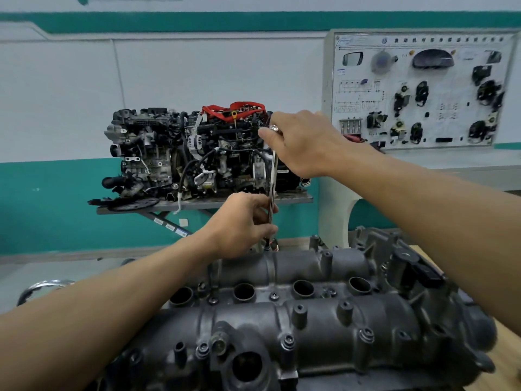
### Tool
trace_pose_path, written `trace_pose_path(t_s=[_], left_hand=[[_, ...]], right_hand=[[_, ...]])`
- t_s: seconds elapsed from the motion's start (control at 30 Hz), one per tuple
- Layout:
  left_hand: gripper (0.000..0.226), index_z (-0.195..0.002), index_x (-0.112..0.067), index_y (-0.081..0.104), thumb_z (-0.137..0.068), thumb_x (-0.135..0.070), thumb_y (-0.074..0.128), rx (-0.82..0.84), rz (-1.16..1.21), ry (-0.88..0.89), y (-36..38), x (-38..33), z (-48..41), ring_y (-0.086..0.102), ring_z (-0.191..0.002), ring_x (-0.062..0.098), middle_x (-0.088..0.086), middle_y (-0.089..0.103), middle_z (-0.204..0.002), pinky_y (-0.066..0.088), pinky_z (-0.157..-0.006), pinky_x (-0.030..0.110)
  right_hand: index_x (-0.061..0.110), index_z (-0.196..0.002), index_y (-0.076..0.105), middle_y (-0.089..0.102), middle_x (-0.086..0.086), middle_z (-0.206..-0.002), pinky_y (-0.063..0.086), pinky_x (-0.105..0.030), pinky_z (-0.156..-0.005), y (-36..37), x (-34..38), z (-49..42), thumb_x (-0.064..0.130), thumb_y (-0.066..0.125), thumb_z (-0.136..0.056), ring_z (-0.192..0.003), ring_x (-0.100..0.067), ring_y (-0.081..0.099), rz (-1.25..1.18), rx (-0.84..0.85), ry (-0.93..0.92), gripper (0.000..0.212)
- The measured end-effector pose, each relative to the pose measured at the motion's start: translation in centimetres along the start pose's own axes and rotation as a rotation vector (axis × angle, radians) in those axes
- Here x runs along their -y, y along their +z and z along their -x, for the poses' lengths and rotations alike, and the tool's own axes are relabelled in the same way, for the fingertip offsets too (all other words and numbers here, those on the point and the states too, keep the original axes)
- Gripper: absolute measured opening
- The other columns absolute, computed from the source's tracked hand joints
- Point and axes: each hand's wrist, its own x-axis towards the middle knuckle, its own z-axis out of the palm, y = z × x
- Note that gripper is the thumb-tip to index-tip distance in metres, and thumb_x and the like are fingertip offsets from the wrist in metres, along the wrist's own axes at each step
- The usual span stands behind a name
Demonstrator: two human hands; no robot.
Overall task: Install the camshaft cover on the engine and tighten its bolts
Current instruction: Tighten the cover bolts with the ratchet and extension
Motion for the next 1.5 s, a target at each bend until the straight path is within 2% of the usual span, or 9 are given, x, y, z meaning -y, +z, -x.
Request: trace_pose_path(t_s=[0.13,0.3,0.43,0.53,0.63,0.73,1.03,1.23,1.5], left_hand=[[0.024,-0.106,-0.011,0.068,-0.084,-0.007,0.077,0.008,0.001,0.034,-0.1,-0.1,0.3,0.074,-0.078,0.008,0.000,0.077,-0.085,0.061,-0.079,0.032],[0.027,-0.109,-0.009,0.069,-0.083,-0.007,0.079,-0.005,0.019,0.020,0.0,0.0,0.2,0.075,-0.083,0.008,0.002,0.078,-0.089,0.061,-0.081,0.032],[0.022,-0.100,-0.014,0.070,-0.083,-0.005,0.079,0.001,0.082,-0.029,0.0,0.1,-0.1,0.074,-0.074,0.009,0.003,0.078,-0.080,0.061,-0.071,0.027],[0.003,-0.086,-0.013,0.073,-0.088,-0.015,0.075,0.070,0.070,-0.102,-0.3,0.1,-0.1,0.069,-0.065,0.007,0.000,0.076,-0.074,0.058,-0.068,0.025],[0.030,-0.073,-0.014,0.075,-0.093,-0.034,0.068,0.153,-0.092,-0.128,-0.6,0.1,0.1,0.055,-0.051,0.006,0.000,0.072,-0.065,0.047,-0.053,0.019],[0.020,-0.083,-0.012,0.077,-0.091,-0.029,0.072,0.174,-0.140,-0.096,-0.8,0.0,0.3,0.066,-0.061,0.011,-0.001,0.075,-0.073,0.053,-0.061,0.025],[0.020,-0.074,-0.009,0.074,-0.090,-0.021,0.073,0.128,-0.116,-0.013,-0.3,0.9,0.3,0.062,-0.054,-0.002,-0.004,0.074,-0.067,0.045,-0.054,0.011],[0.016,-0.081,-0.006,0.076,-0.091,-0.018,0.072,0.149,-0.027,-0.059,-0.4,0.5,0.4,0.072,-0.069,0.013,0.001,0.077,-0.074,0.056,-0.070,0.027],[0.012,-0.080,-0.011,0.078,-0.089,-0.019,0.074,0.118,-0.045,-0.005,-0.3,0.8,0.6,0.067,-0.060,0.001,-0.006,0.075,-0.069,0.053,-0.060,0.016]], right_hand=[[0.017,-0.090,0.046,0.044,0.006,-0.061,0.024,-0.036,-0.072,-0.6,-0.3,1.3,0.047,0.032,-0.104,-0.056,-0.015,0.038,0.014,-0.084,-0.077,0.036],[0.020,-0.091,0.044,0.044,0.009,-0.065,0.029,-0.039,-0.077,-0.1,-0.7,0.7,0.047,0.029,-0.105,-0.065,-0.022,0.043,-0.009,-0.045,-0.032,0.034],[0.022,-0.092,0.043,0.042,0.010,-0.071,0.030,-0.043,-0.083,0.8,-0.3,-0.7,0.049,0.027,-0.105,-0.077,-0.023,0.044,-0.007,0.041,0.041,0.034],[0.022,-0.091,0.044,0.043,0.011,-0.073,0.028,-0.041,-0.081,0.6,-0.2,-0.8,0.049,0.028,-0.104,-0.082,-0.024,0.046,-0.023,0.048,0.061,0.034],[0.022,-0.094,0.044,0.040,0.014,-0.071,0.027,-0.040,-0.080,0.1,-0.2,-0.2,0.049,0.028,-0.104,-0.081,-0.022,0.043,-0.003,0.039,0.046,0.033],[0.022,-0.094,0.046,0.042,0.013,-0.071,0.026,-0.039,-0.080,-0.6,0.8,-0.2,0.049,0.029,-0.104,-0.080,-0.022,0.044,0.028,0.043,0.029,0.033],[0.021,-0.091,0.045,0.038,0.012,-0.070,0.027,-0.039,-0.078,0.0,0.4,-0.9,0.046,0.031,-0.104,-0.081,-0.024,0.041,0.034,0.063,0.016,0.032],[0.017,-0.089,0.047,0.046,0.008,-0.072,0.028,-0.036,-0.075,0.1,0.3,-1.1,0.044,0.032,-0.105,-0.079,-0.025,0.047,-0.047,0.108,0.041,0.035],[0.020,-0.094,0.045,0.043,0.010,-0.068,0.027,-0.035,-0.072,-0.8,0.4,0.7,0.046,0.034,-0.104,-0.070,-0.022,0.043,-0.001,-0.015,-0.048,0.030]])
